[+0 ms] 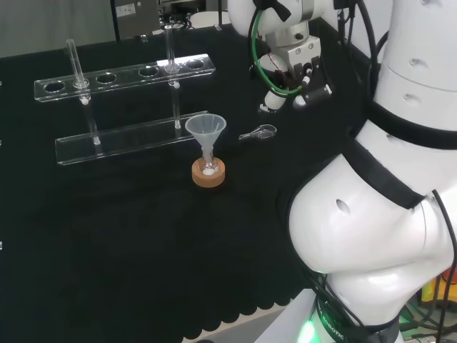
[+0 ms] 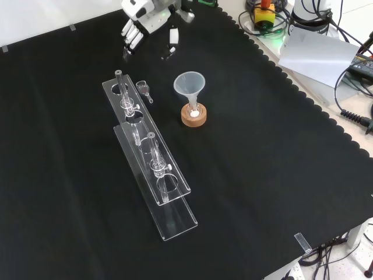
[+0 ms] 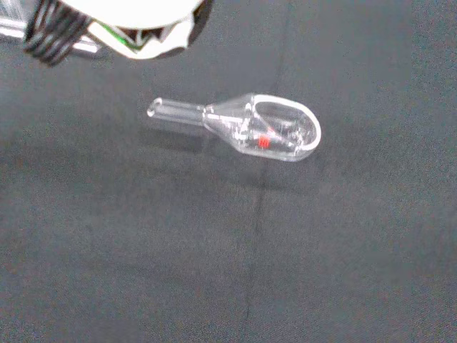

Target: Remove the funnel from the round-bottom flask.

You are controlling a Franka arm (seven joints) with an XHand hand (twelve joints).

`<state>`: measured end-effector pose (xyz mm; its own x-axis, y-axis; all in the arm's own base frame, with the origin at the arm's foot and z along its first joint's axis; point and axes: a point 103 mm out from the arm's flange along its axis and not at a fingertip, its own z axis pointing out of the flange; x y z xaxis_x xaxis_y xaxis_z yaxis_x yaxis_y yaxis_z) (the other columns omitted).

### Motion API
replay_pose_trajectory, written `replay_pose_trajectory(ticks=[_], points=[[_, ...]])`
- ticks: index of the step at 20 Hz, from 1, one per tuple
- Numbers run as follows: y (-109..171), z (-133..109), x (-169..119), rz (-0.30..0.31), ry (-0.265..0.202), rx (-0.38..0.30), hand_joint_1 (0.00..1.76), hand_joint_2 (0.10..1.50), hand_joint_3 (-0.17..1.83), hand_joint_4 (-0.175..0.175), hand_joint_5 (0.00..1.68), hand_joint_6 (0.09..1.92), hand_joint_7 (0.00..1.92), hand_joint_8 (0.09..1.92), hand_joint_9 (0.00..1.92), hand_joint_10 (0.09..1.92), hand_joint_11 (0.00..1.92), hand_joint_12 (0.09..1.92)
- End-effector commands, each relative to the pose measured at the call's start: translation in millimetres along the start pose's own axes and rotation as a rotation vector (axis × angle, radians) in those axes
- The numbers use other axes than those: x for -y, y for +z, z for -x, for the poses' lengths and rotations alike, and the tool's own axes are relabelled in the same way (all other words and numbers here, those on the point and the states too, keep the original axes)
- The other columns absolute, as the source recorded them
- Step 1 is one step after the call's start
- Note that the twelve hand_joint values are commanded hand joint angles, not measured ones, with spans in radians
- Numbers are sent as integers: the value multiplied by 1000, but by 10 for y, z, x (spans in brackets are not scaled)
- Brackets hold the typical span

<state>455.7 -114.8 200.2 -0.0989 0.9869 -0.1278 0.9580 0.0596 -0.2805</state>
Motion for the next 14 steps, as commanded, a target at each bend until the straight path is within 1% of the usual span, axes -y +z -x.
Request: replay_pose_trajectory(ticks=[1,3,6,10,14], points=[[-205,-257,310,41,-33,37,876,602,735,-26,380,87,366,696,578,635,381,1338],[-236,-297,350,48,-45,37,877,605,730,-24,398,87,402,685,605,616,392,1330],[-313,-396,434,70,-77,36,876,609,728,-24,411,87,430,683,625,607,403,1328],[-458,-556,542,75,-149,35,867,609,726,-24,419,87,442,683,640,604,428,1334],[-575,-719,597,39,-221,41,846,601,724,-20,414,87,432,676,635,594,440,1340]])
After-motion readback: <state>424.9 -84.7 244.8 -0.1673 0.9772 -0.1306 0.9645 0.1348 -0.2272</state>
